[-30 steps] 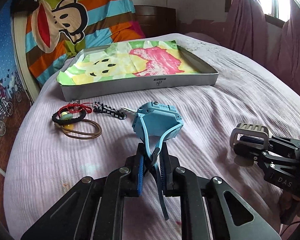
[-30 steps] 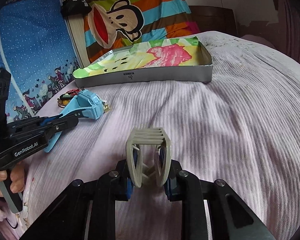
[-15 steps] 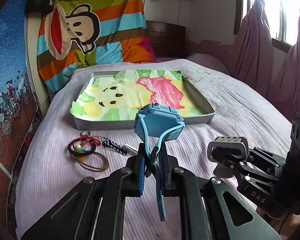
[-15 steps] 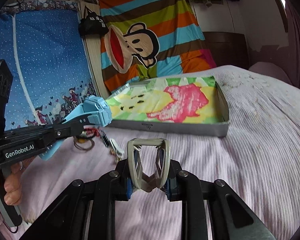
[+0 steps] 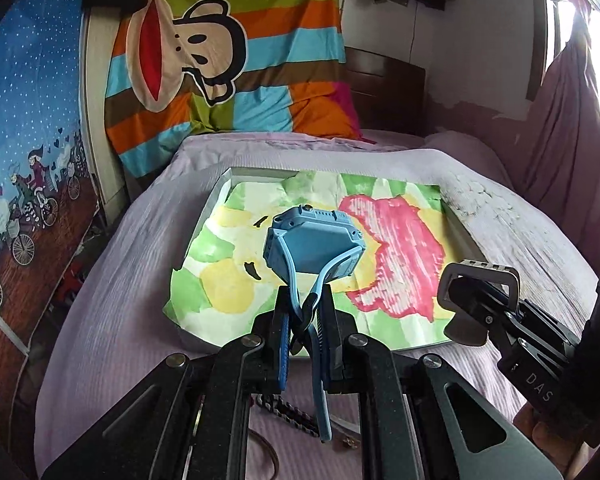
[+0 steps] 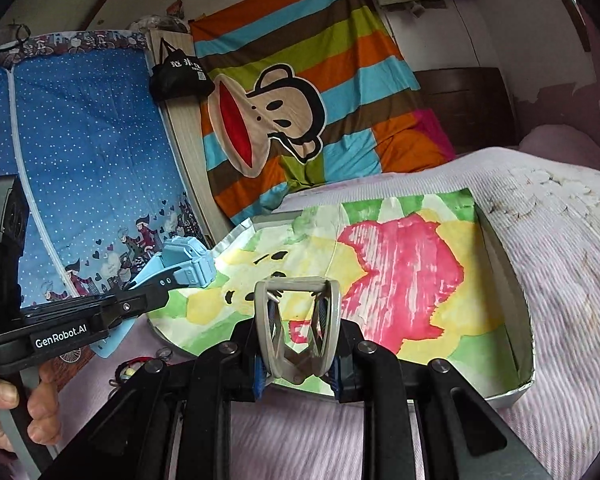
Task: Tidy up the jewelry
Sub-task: 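Carry both items into the silver tray and open both tools, then lift both open tools away from the tray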
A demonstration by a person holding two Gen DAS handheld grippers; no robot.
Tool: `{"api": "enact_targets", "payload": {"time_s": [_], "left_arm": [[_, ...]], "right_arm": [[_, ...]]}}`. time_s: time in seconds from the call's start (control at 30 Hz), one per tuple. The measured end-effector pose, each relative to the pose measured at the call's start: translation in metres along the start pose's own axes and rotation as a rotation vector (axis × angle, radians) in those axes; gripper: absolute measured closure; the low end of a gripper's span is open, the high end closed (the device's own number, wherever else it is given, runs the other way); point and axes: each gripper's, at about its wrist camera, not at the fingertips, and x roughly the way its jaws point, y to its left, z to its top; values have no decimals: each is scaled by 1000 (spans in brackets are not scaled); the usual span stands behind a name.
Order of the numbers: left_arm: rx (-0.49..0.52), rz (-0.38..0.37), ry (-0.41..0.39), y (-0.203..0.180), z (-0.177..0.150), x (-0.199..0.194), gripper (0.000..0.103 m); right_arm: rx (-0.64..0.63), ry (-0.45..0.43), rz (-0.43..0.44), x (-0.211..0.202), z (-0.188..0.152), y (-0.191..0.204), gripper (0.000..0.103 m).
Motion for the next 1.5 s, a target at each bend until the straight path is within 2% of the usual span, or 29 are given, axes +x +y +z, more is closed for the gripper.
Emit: {"api": "enact_targets", "payload": {"time_s": [0.2,0.5,0.67,0.8,0.9,0.97,1.07,1.13,1.17,1.23,1.33,1.5], "left_arm": [[-37,17,56,13,-7,29,94],[-71,18,122,18,-12,53,92],[-84,4,108,18,-17,49,86],[-82,8,54,16,-21,33,74],[-102,14,3,19,-27,15,61],[-127,21,-32,23,-30,1,57],[-150,36,-95,27,-34,-25,42],[-156,43,-148,28,-36,-44,27],[-158,45,-168,29,-38,-54,24],[-164,43,-207,29,-42,-72,14],[-165,44,-263,30,-49,-102,5],[-157,57,-317,33,-64,-140,3]], "right_arm": [[37,66,-27,21,-13,-18,81],[49,93,-20,26,-16,-23,81],[37,97,-23,27,-16,-20,79],[10,67,-36,14,-16,-15,54],[-27,35,-62,-1,-14,-9,52],[-39,11,-77,-13,-14,-4,44],[-40,-49,-89,-34,-12,3,29],[-28,-89,-88,-47,-10,9,15],[-29,-107,-88,-54,-9,12,13],[-37,-144,-88,-68,-7,20,0],[-59,-191,-91,-88,-9,31,0],[-118,-216,-115,-109,-20,51,0]]}}
